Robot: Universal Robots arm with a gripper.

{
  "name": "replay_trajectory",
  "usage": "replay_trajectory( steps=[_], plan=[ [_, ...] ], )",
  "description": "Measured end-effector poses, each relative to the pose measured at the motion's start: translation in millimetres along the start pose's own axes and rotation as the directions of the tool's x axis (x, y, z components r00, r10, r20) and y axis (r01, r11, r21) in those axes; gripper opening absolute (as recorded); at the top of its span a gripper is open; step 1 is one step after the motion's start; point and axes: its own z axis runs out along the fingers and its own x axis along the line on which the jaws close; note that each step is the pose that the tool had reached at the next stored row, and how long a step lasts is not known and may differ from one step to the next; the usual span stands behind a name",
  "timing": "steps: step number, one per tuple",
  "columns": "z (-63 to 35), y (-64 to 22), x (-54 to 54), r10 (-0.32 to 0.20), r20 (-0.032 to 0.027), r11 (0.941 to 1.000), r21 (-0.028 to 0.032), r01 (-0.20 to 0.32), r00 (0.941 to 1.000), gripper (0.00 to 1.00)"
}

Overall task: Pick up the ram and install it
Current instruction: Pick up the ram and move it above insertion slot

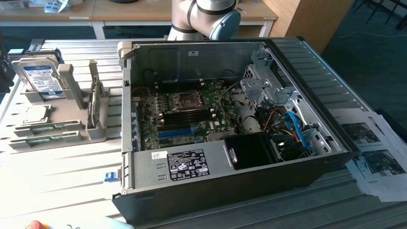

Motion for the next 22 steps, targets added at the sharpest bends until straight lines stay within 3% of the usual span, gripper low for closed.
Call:
replay_trajectory(
  steps=[22],
  plan=[
    [30.1, -1.1, 0.7, 0.000, -0.0001, 1.0000, -0.0001, 0.000, 1.0000, 0.24]
  ],
)
